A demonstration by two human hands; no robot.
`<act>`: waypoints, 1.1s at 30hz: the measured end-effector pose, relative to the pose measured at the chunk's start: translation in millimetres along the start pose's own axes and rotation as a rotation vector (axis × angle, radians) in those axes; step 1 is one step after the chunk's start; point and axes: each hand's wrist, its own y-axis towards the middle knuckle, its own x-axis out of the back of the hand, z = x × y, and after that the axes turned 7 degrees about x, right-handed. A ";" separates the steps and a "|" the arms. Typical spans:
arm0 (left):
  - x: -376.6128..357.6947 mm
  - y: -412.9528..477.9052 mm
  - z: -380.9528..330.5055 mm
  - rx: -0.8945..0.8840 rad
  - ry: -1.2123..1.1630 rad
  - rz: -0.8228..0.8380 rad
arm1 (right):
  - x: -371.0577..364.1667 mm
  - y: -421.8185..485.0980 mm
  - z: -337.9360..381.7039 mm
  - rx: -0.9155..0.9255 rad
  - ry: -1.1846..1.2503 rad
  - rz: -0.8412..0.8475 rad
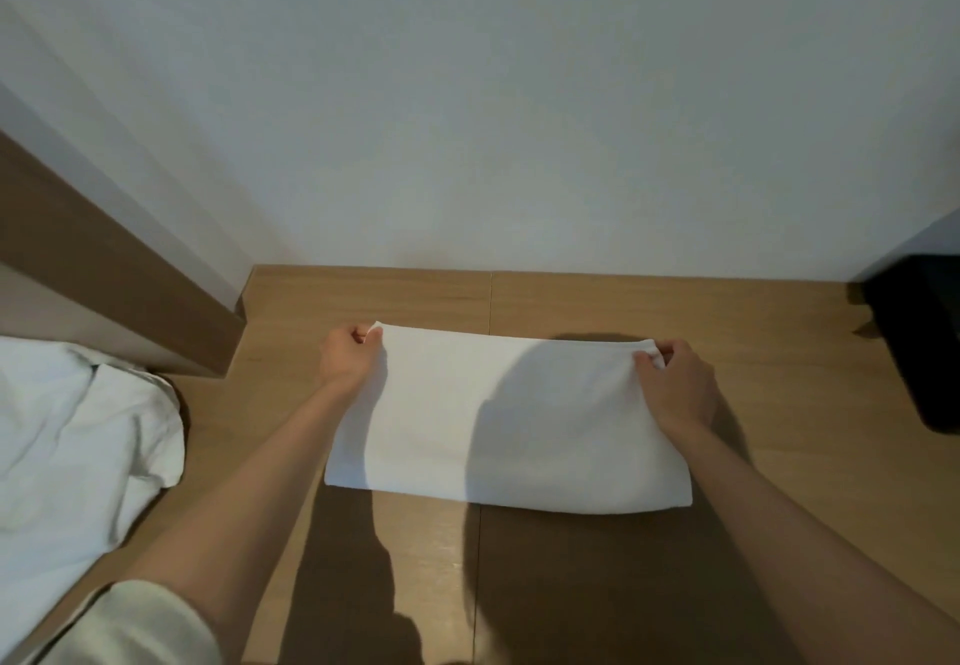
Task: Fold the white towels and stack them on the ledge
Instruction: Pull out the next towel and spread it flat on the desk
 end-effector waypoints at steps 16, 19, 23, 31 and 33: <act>13.9 -77.3 64.9 -0.094 0.159 0.033 | 4.4 -68.3 -27.5 -0.206 0.077 0.193; 15.6 -85.6 67.6 -0.077 0.200 0.027 | -1.8 -87.6 -28.7 -0.179 -0.021 0.201; 18.0 -89.7 63.8 -0.066 0.226 0.017 | -0.7 -97.6 -26.6 -0.112 -0.053 0.166; 14.8 -103.1 69.9 -0.163 0.528 -0.029 | -9.1 -104.5 -42.5 -0.054 -0.193 0.052; 14.2 -106.9 69.0 -0.148 0.543 -0.037 | -10.4 -108.5 -40.9 -0.022 -0.202 0.006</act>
